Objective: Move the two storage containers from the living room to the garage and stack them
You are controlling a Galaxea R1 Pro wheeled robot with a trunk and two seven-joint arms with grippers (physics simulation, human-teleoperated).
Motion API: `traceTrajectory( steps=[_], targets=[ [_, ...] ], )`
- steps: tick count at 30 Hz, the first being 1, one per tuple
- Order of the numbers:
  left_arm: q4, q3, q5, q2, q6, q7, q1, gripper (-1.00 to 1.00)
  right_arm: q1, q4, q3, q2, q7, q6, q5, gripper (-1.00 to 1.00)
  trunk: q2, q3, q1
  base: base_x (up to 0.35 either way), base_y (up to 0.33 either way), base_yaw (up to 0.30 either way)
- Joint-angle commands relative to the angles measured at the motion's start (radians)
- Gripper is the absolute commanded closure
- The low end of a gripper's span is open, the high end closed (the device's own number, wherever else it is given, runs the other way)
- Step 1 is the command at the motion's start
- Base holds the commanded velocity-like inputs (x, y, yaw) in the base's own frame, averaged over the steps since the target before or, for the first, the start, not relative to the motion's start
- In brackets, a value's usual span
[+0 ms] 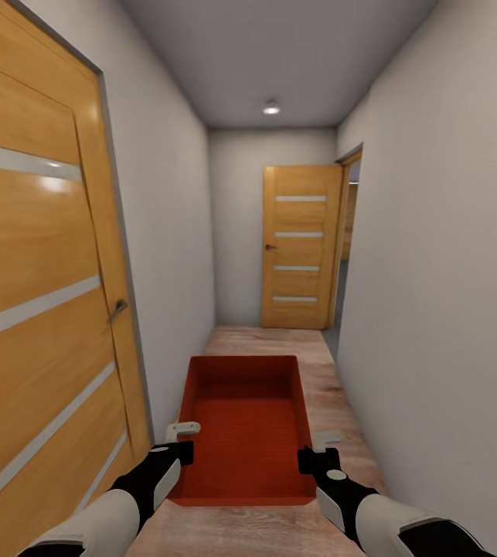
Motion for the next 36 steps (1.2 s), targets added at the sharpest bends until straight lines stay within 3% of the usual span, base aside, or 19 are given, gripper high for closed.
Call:
traceTrajectory(
  steps=[1,20,36],
  targets=[
    [-0.005,0.023,-0.019,0.014,-0.071,0.056,-0.001,1.00,-0.001,0.002,-0.037,0.001,-0.002,-0.001,0.010,1.00,-0.001,-0.002,0.001,0.322,0.000,0.000],
    [-0.005,0.023,-0.019,0.014,-0.071,0.056,-0.001,1.00,-0.001,0.002,-0.037,0.001,-0.002,-0.001,0.010,1.00,-0.001,-0.002,0.001,0.322,0.000,-0.001],
    [-0.005,0.023,-0.019,0.014,-0.071,0.056,-0.001,1.00,-0.001,0.002,-0.037,0.001,0.000,-0.001,0.010,1.00,-0.001,-0.002,0.001,0.322,0.000,-0.118]
  ],
)
